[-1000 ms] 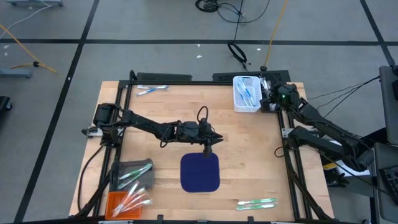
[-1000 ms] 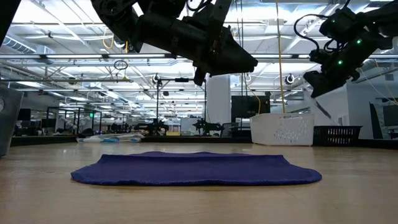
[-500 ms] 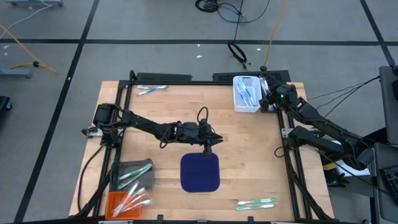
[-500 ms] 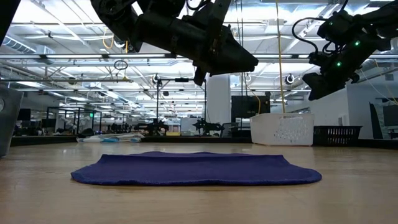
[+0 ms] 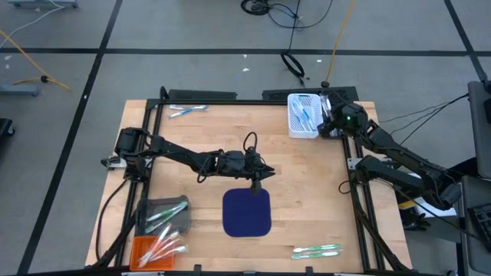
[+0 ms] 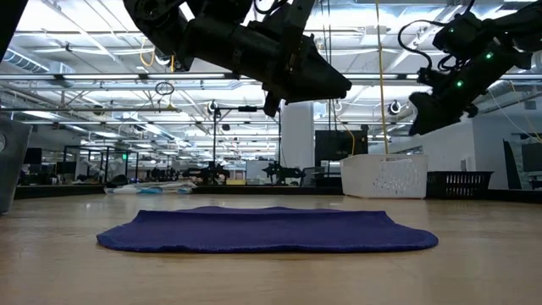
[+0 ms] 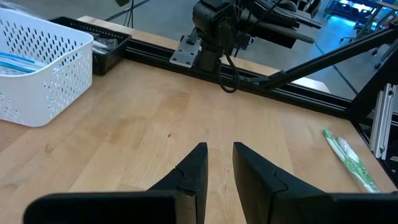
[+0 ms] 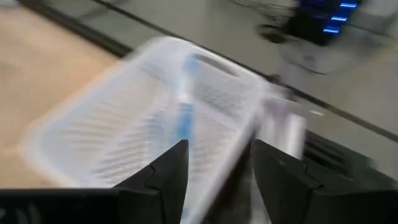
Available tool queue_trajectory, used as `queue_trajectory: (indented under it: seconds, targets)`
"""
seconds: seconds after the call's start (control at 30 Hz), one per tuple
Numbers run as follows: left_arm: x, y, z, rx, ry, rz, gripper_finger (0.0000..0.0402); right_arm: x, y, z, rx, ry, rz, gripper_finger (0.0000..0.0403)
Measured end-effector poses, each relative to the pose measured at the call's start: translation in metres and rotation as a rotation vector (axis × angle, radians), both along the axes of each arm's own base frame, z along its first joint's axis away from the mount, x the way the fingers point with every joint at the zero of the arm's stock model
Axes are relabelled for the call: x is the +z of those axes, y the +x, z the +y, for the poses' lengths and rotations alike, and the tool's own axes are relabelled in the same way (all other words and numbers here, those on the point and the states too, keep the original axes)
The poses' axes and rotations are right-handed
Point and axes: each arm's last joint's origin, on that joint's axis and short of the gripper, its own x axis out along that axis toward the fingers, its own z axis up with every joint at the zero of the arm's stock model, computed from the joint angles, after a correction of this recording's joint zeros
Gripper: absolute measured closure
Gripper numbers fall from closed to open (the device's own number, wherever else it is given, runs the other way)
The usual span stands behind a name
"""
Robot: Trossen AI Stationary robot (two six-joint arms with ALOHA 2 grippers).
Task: Pick & Place Toothbrushes
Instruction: Put the green toothbrush into the black bin
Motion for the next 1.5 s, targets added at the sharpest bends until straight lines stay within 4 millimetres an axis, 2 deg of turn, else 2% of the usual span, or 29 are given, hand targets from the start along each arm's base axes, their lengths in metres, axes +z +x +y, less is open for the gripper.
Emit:
queue_trajectory:
  seconds: [0.23, 0.33, 0.53, 0.9, 1.03, 1.23, 1.5]
  targets:
    - [0.0, 0.0, 0.0, -0.001, 0.005, 0.0, 0.0327, 0.002, 0.013, 0.011, 0.318, 0.11, -0.148, 0.0247]
    - [0.0, 0.0, 0.0, 0.0, 0.005, 0.001, 0.0327, 0.002, 0.023, 0.022, 0.46, 0.147, -0.173, 0.0248]
    - [-0.001, 0.0, 0.003, 0.007, 0.006, 0.014, 0.0327, -0.001, 0.036, 0.049, 0.639, 0.213, -0.152, 0.0248]
    - [-0.003, -0.001, 0.006, 0.014, 0.003, 0.03, 0.0327, -0.006, 0.049, 0.118, 0.963, 0.468, -0.125, 0.0248]
    - [-0.003, -0.001, 0.005, 0.014, 0.003, 0.03, 0.0327, -0.008, 0.05, 0.145, 1.032, 0.515, -0.109, 0.0248]
    - [-0.003, 0.0, 0.006, 0.014, 0.005, 0.027, 0.0327, -0.021, 0.051, 0.184, 1.17, 0.587, -0.145, 0.0248]
    - [-0.002, 0.0, 0.006, 0.014, 0.003, 0.024, 0.0327, -0.042, 0.05, 0.235, 1.253, 0.612, -0.102, 0.0248]
